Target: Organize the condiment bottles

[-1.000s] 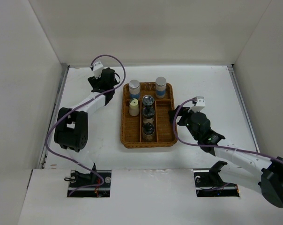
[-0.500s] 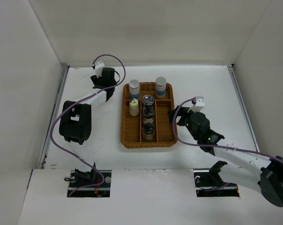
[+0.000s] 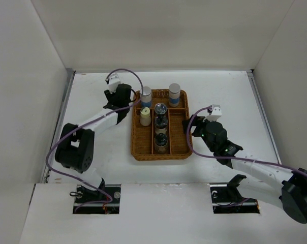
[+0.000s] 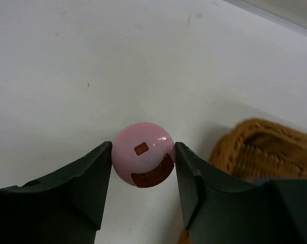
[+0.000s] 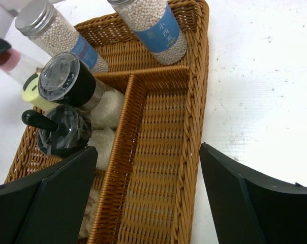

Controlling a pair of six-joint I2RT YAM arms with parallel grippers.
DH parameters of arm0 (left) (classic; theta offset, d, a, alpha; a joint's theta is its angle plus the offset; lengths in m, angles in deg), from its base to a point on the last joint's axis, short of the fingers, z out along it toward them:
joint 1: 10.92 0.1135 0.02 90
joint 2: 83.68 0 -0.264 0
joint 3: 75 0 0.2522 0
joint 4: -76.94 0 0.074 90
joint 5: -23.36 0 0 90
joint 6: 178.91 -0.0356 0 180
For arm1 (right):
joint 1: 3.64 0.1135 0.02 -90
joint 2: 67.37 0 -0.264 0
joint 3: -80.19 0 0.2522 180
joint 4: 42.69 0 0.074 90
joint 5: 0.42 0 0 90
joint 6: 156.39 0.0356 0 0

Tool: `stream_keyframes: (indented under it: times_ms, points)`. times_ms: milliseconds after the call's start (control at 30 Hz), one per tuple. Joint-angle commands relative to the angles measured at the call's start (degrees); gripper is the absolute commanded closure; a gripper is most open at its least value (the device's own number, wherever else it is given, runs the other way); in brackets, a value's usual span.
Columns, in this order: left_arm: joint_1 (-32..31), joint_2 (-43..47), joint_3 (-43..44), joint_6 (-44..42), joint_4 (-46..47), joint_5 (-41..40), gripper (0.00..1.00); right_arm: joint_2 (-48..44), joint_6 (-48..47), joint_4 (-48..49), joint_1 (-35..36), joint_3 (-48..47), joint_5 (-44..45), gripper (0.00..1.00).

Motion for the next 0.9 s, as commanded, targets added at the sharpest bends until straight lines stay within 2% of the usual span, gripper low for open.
stream_keyframes:
  times_ms: [0, 133, 233, 433, 667, 867]
  points:
    - [-5.72, 10.7, -4.78, -0.13, 3.46, -4.83, 0.67, 0.36, -0.39, 2.48, 0.65, -2.43, 0.1, 0.12]
    - [-9.42, 20.89, -10.42, -0.39, 1.27, -5.9, 0.68, -0.34, -0.66, 2.92, 0.74, -2.26, 0.45, 0.12]
    - [-11.88, 27.84, -11.83, -0.83, -4.6, -6.16, 0.68, -1.04, -0.66, 2.3, 0.74, -2.26, 0.45, 0.12]
    - [-17.94, 34.27, -13.5, -1.1, -15.25, -5.46, 0.68, -2.45, -0.66, 2.12, 0.74, -1.73, 0.63, 0.12]
    - [-29.72, 36.3, -17.01, -0.57, -15.0, -3.96, 0.68, -3.76, -0.74, 2.21, 0.48, -1.12, 2.82, 0.12]
    - [-30.52, 36.21, -21.58, 0.22, -8.86, 0.42, 0.68, -1.49, -1.44, 3.09, 0.3, -0.94, 6.59, 0.13]
